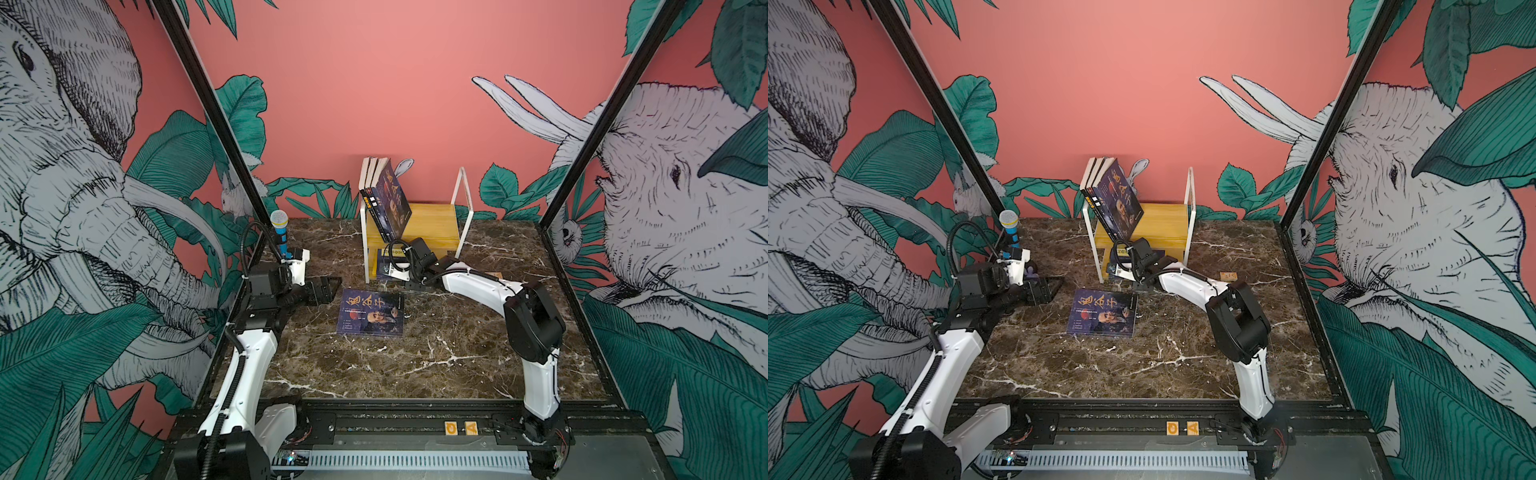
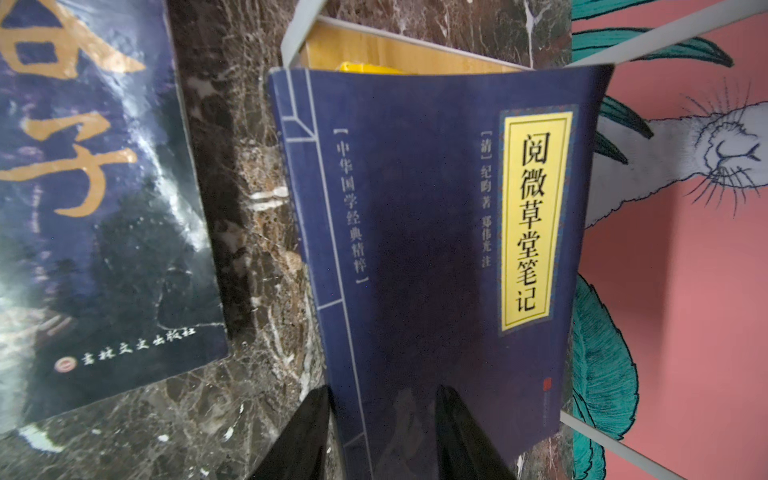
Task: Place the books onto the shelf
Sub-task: 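Push the blue book deeper into the lower shelf with the right gripper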
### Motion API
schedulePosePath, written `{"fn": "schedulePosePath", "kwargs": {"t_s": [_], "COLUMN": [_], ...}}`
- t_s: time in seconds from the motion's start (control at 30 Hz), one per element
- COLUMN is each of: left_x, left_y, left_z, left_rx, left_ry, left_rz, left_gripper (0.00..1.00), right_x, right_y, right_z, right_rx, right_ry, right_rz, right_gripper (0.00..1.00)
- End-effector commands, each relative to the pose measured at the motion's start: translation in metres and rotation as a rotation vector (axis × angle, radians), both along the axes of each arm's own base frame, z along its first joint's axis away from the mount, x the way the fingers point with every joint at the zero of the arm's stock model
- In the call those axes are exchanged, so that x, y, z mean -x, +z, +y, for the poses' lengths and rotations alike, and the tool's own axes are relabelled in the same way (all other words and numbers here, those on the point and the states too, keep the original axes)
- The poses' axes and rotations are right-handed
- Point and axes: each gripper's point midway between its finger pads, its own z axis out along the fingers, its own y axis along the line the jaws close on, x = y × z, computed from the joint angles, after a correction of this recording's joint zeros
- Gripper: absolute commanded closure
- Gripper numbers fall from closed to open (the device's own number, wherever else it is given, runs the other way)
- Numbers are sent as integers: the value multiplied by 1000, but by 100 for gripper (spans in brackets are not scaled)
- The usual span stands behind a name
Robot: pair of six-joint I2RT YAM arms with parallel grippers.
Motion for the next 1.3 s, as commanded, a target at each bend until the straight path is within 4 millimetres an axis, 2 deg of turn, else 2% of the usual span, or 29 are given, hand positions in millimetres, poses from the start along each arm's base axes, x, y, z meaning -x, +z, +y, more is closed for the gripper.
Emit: {"fn": "schedulePosePath", "kwargs": {"t_s": [0.0, 0.17, 0.37, 0.57, 0.87, 1.03, 1.27], "left_x": [2, 2, 3, 4, 3, 2, 1], "left_y": [2, 2, 2, 1, 1, 1, 1], "left_z": [0, 1, 0, -1, -1, -1, -1], "left_rx": [5, 4, 6, 13, 15, 18, 18], "left_ry": [-6, -4, -10, -18, -14, -14, -15], "left_rz": [-17, -12, -15, -17, -9, -12, -11], "left_gripper": [1, 1, 1, 1, 1, 1, 1], "right_x": [-14, -9, -14, -26, -25, -29, -30], "right_y": [9, 6, 4, 8, 5, 11, 9], "right_z": [7, 17, 24, 20, 13, 10, 12], "right_rx": [-41, -58, -69, -52, -32, -63, -68], "right_ry": [-22, -13, -41, -82, -92, -111, -117], "right_rz": [-50, -34, -56, -117, -110, -110, -103], "right_gripper": [56, 57, 56, 58, 59, 60, 61]}}
